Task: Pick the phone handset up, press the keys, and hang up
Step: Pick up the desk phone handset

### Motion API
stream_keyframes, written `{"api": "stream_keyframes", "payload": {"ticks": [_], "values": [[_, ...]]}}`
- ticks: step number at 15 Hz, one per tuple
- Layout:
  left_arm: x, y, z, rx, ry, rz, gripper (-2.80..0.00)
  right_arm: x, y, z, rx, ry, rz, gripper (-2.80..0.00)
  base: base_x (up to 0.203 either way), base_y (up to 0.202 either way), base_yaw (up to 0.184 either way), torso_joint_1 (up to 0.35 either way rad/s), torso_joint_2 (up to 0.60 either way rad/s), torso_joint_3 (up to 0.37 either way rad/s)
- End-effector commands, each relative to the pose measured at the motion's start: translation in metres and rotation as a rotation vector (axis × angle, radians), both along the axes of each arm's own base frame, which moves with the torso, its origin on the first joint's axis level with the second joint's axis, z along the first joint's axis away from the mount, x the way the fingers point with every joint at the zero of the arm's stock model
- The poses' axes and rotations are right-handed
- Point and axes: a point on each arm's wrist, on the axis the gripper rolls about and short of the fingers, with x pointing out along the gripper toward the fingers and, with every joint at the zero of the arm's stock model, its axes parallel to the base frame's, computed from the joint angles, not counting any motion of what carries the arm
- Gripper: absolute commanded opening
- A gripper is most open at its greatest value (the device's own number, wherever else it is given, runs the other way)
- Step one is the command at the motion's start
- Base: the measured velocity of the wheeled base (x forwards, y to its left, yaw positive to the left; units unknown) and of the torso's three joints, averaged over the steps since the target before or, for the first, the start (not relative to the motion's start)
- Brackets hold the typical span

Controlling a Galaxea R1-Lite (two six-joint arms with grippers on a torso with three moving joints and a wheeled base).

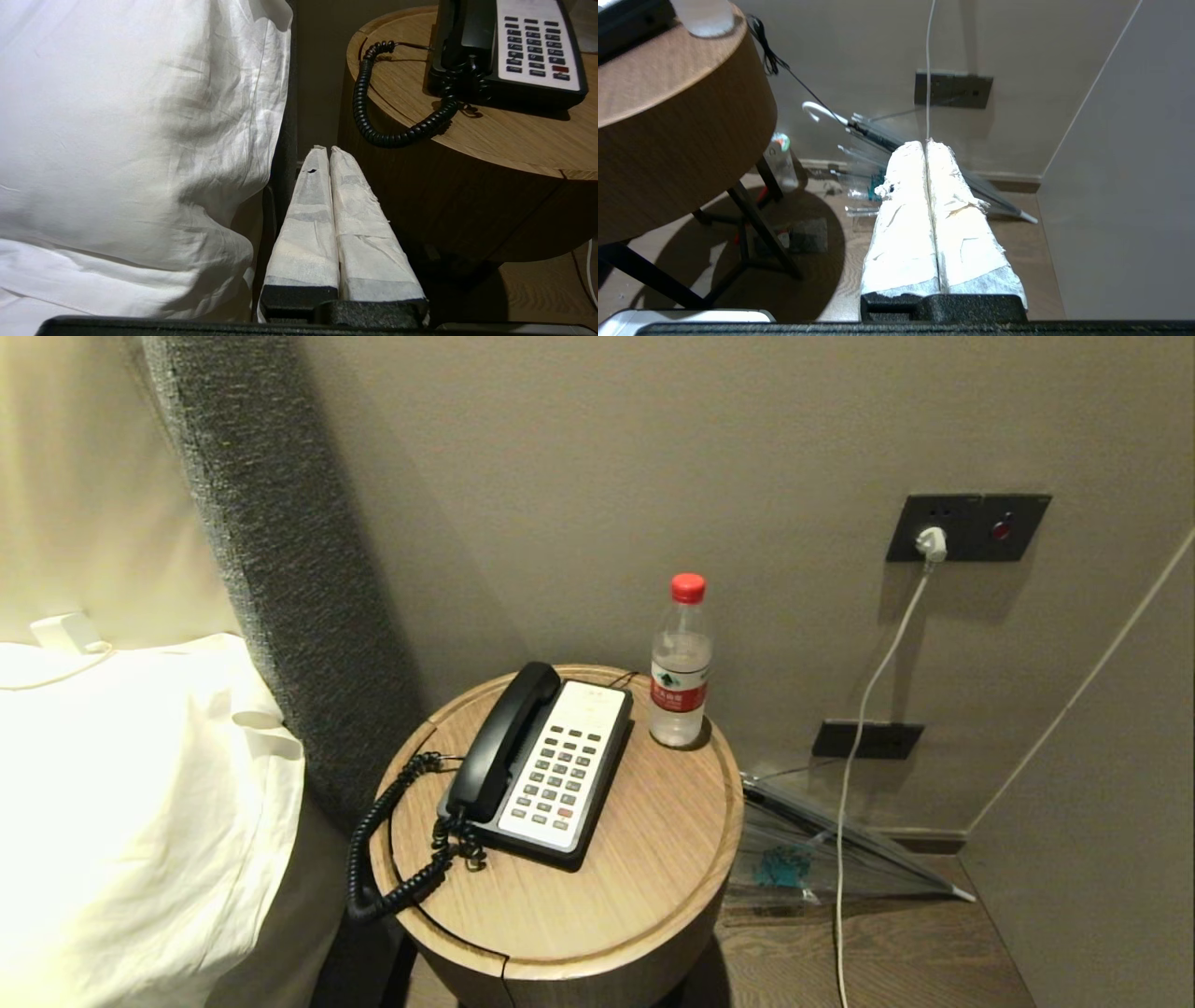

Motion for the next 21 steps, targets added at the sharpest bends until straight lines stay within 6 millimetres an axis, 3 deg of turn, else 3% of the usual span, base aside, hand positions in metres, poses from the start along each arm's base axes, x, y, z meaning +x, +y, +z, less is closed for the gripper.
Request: {"api": "stream_keyframes", "payload": {"ticks": [1,21], "values": [[0.0000,0.0000,0.0000,-0.001,0.000,0.000,-2.80,0.0002,0.0000,-0.0003,-0.001,0.002,0.000,-2.80,0.000,0.000,0.000,0.002,0.00,-0.205],[0.0000,0.0000,0.0002,-0.001,-0.001,0.000,-2.80,0.0002,0.0000,-0.0003,-0.001,0.002,0.000,-2.80,0.000,0.000,0.000,0.002,0.00,-0.171]]}}
